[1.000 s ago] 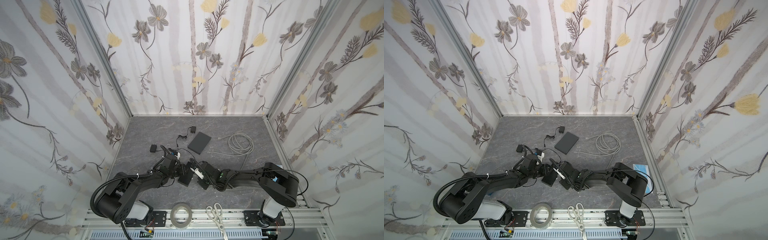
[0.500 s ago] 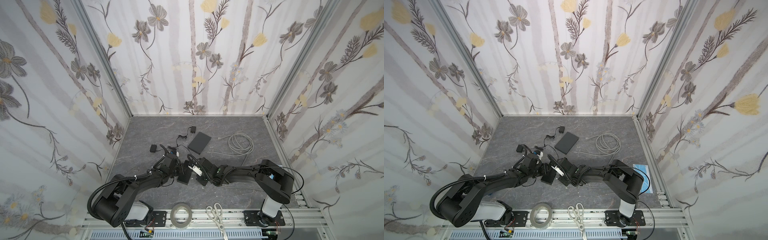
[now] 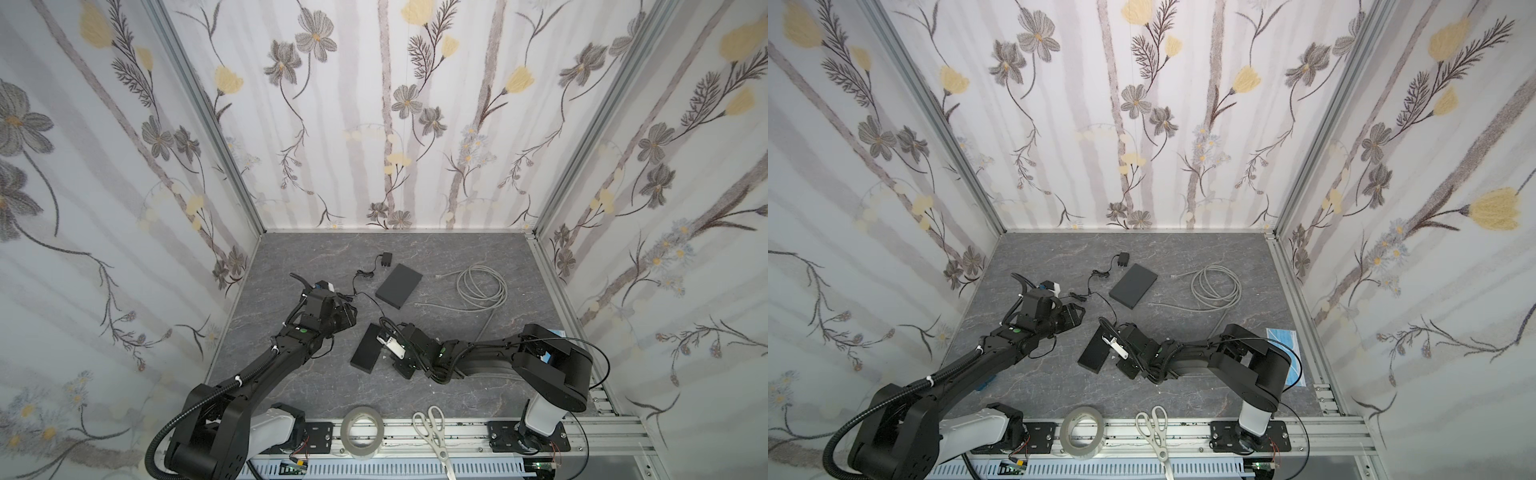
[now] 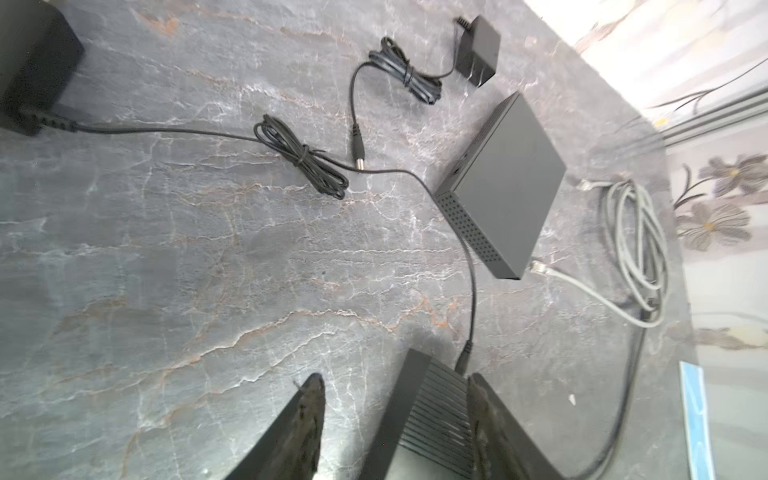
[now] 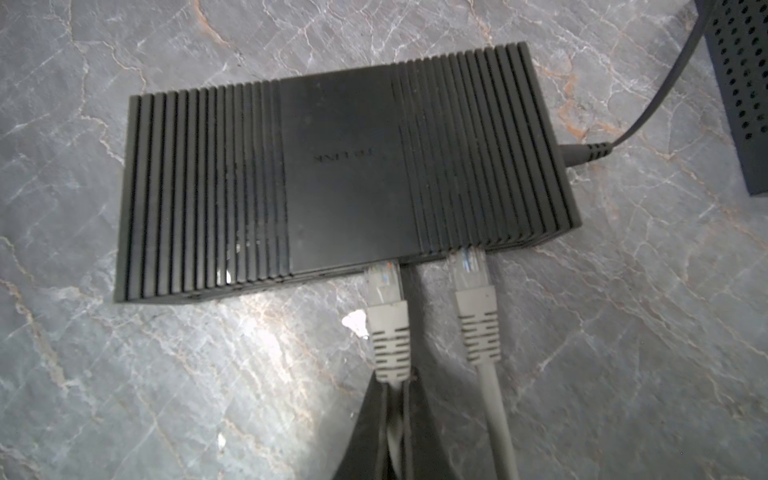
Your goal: Insert the plug into the switch port
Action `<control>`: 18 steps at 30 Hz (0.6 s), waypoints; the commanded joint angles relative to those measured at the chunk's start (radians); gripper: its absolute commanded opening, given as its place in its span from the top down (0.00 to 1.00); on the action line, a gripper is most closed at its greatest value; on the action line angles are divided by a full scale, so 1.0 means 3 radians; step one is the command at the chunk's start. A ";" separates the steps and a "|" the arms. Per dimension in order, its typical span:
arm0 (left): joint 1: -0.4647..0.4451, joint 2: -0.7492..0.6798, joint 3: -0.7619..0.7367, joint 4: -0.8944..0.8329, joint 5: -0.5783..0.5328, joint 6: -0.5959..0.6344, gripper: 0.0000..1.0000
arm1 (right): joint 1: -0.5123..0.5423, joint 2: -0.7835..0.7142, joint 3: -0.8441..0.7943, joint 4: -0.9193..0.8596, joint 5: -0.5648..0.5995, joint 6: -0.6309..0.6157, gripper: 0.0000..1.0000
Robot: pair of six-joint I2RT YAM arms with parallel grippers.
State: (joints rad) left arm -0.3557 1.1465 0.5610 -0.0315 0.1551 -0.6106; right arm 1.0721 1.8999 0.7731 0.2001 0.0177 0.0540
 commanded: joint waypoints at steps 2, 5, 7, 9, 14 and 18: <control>0.0004 -0.0310 -0.0044 0.0065 0.0008 -0.0151 0.43 | 0.0073 0.0157 0.0202 0.0128 -0.0101 0.0240 0.99; 0.0011 -0.0562 -0.0089 -0.0022 0.0038 -0.0145 0.42 | 0.0121 0.0380 0.0528 0.0058 -0.0163 0.0260 0.98; 0.0008 -0.0704 -0.0122 -0.0060 0.0091 -0.0163 0.41 | 0.0128 0.0534 0.0773 -0.0028 -0.0175 0.0233 0.98; 0.0006 -0.0849 -0.0157 -0.0101 0.0157 -0.0179 0.41 | 0.0126 0.0655 0.0976 -0.0080 -0.0200 0.0180 0.98; 0.0009 -0.1138 -0.0227 -0.0282 0.0132 -0.0170 0.41 | 0.0057 0.0869 0.1373 -0.0237 -0.0307 0.0004 0.98; 0.0010 -0.1363 -0.0311 -0.0387 -0.0039 -0.0189 0.40 | -0.0031 0.0999 0.1618 -0.0328 -0.0407 -0.0135 0.98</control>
State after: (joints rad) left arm -0.3538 0.7662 0.4797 -0.1120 0.1860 -0.6556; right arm 1.0737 2.1845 1.2224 0.0982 -0.0643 0.0601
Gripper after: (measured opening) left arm 0.596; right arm 0.068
